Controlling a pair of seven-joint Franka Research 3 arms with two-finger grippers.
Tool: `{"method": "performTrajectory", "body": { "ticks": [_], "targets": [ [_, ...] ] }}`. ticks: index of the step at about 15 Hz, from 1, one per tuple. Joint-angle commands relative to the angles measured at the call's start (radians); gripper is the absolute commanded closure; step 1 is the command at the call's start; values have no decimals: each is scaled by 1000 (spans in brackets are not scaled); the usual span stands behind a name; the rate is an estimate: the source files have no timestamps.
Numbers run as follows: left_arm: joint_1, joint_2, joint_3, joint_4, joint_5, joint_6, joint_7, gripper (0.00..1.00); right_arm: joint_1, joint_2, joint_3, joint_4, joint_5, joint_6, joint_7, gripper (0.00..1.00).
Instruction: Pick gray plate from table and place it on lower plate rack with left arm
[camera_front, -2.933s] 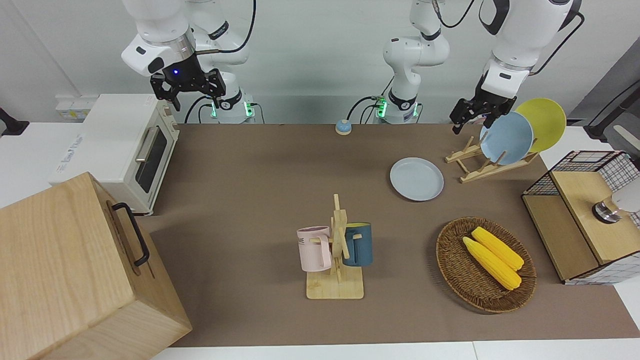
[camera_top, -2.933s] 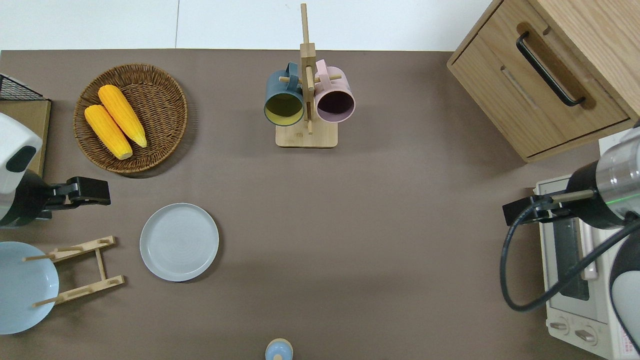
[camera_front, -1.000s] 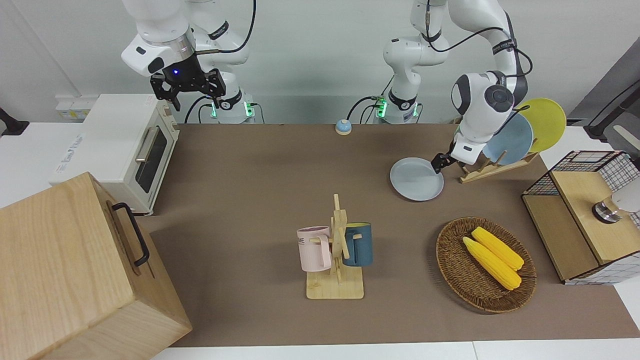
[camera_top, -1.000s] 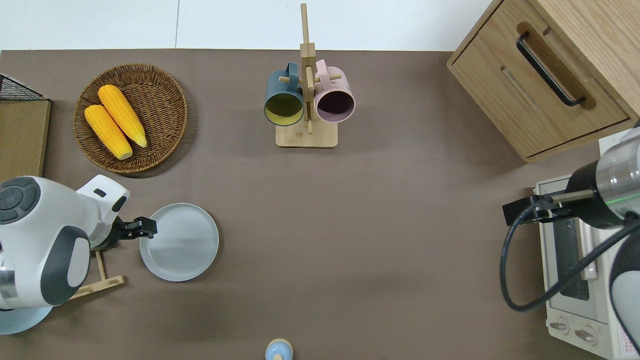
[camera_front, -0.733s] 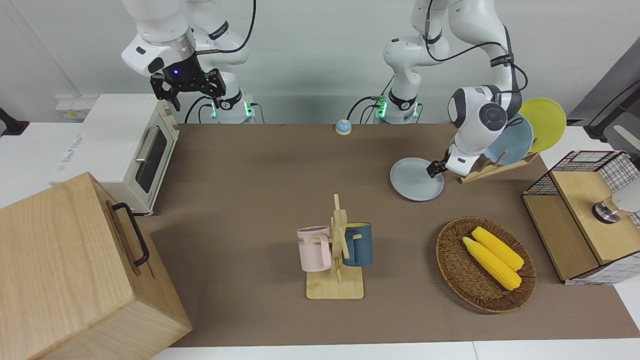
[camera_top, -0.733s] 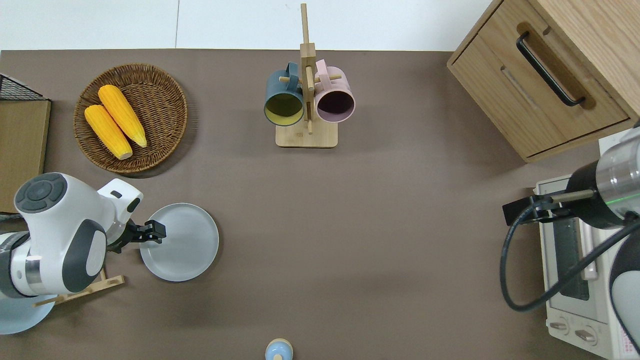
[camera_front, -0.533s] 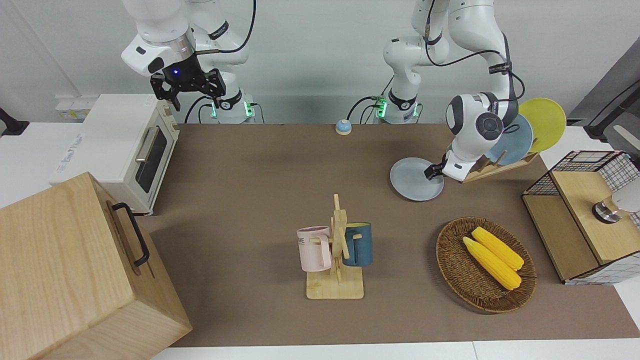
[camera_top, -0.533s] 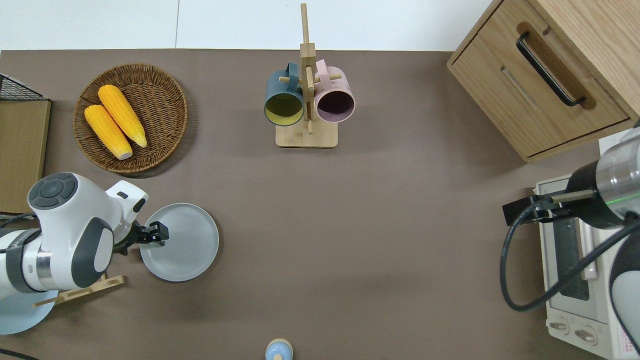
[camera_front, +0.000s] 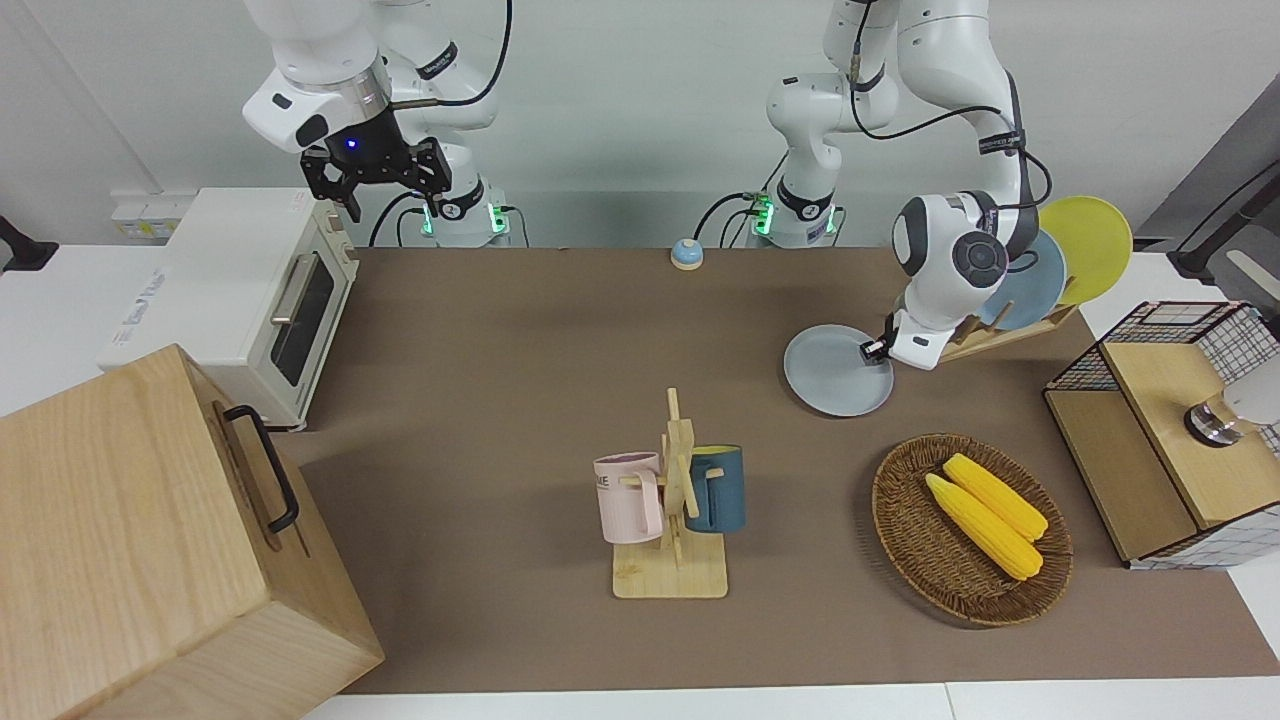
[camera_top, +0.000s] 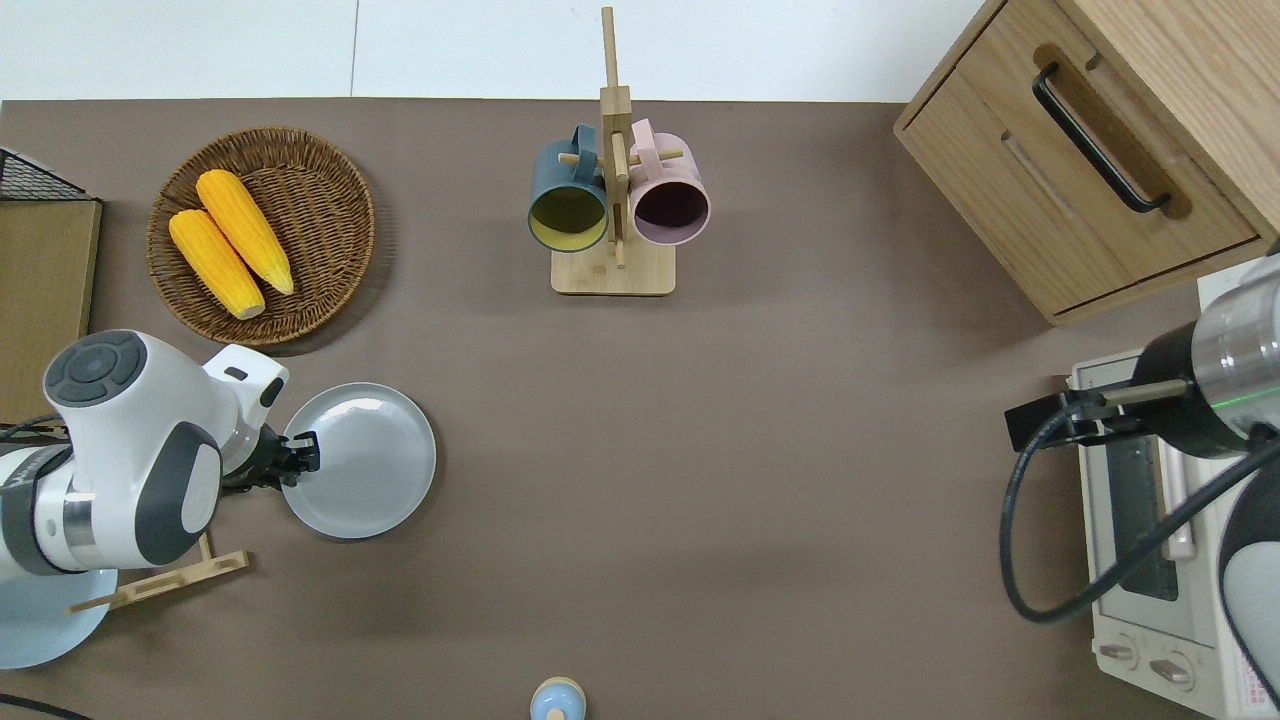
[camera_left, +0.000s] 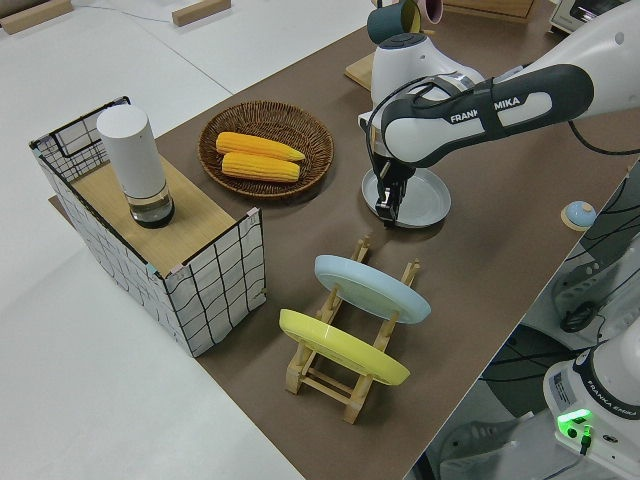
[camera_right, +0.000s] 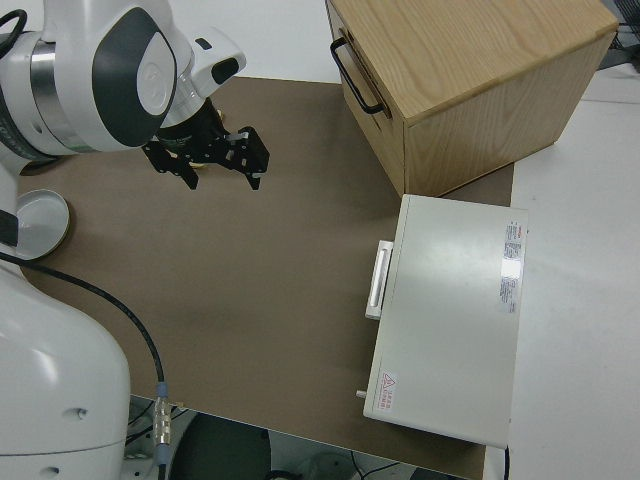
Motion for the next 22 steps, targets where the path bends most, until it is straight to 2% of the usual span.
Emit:
{"method": "performTrajectory", "body": {
  "ticks": [1,3,13,17,22],
  "targets": [
    [8,11,3,108,7,-148,0,1000,-15,-5,7,6,2,-15,-3,13],
    [8,7,3,161,7,-226,1,1000,-13,-5,7,6,4,-15,-3,11],
    [5,-34,4,291,38,-437,0,1000,-15,-5,7,6,4,-15,-3,11],
    [-3,-42,-3,314,151,-473,-2,1000,-15,-5,7,6,4,-15,-2,11],
    [-20,-64,-22,330,357,-582,-3,1000,-15,-5,7,6,4,-15,-3,11]
  ]
}}
